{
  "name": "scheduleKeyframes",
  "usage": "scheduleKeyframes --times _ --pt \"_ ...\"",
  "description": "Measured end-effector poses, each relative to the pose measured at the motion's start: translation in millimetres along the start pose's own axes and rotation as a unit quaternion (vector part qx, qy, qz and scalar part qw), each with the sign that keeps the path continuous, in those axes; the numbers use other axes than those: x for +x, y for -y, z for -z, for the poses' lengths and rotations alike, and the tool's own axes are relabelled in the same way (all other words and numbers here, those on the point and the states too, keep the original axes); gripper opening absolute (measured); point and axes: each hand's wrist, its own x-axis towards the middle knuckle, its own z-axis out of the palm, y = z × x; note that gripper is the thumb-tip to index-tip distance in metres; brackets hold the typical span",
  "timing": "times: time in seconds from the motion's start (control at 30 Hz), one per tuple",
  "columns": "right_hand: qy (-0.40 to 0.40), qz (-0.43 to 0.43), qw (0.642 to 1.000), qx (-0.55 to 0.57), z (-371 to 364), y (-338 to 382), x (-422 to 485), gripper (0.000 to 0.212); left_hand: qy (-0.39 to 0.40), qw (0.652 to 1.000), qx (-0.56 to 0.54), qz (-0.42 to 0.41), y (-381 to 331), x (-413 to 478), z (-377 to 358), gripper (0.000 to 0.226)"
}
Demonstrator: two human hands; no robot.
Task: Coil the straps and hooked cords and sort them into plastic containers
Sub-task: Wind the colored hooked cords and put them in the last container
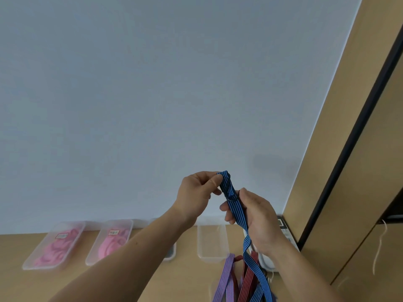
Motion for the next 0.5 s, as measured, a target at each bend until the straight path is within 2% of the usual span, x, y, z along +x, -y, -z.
scheduleKeyframes --times 0.17,0.27,0.4,0.5 --pt "-0.027 0.007 0.999 -0.031 -1 -2 0 0.030 0.001 1.000 0.008 -0.005 0 4 -1 0.014" --pt "-0.040 -0.001 0.999 -0.020 1 -4 -1 0.024 0.034 0.998 -0.029 0.037 1 5 4 0.018" --pt "-0.053 -0.007 0.998 -0.029 -2 -10 1 0.010 0.100 0.992 -0.007 0.082 10 0 2 0.035" --pt "-0.076 -0.008 0.996 -0.045 -3 -15 2 0.015 0.125 0.990 -0.007 0.072 14 -2 2 0.037"
